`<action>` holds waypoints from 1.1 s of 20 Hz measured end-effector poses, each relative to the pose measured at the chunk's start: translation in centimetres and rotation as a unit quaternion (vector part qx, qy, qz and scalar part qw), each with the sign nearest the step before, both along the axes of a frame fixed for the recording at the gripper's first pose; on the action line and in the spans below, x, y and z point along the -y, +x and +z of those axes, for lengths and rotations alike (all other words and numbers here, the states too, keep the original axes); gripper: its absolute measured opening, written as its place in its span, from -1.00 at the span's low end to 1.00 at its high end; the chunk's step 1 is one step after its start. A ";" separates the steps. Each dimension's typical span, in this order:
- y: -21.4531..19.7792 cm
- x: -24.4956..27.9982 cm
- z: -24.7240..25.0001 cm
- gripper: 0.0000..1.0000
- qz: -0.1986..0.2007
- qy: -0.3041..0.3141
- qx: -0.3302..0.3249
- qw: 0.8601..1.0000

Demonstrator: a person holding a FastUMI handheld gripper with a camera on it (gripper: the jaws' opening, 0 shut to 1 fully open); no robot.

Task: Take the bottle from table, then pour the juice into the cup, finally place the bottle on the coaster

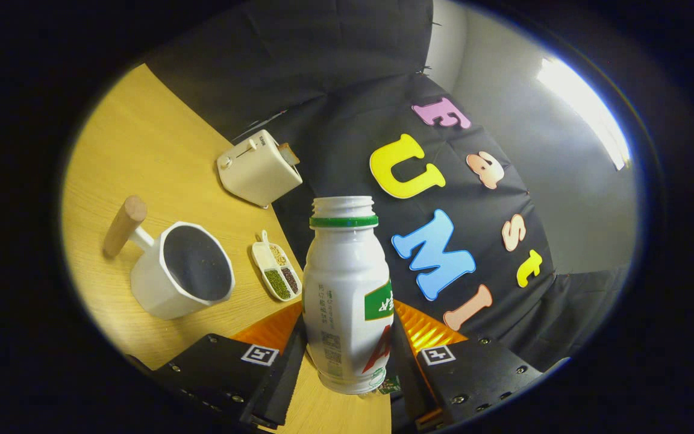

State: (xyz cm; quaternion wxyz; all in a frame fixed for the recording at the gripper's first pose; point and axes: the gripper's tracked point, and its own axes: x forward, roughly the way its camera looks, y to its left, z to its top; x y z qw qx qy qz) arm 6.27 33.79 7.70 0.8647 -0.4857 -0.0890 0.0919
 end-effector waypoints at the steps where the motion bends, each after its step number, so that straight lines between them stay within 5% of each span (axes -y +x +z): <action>1: -0.1 0.3 0.1 0.42 0.001 0.019 -0.004 1.000; 11: -0.4 1.3 1.6 0.41 0.021 0.179 -0.026 0.983; 22: 0.3 3.1 2.1 0.42 0.044 0.357 -0.077 0.930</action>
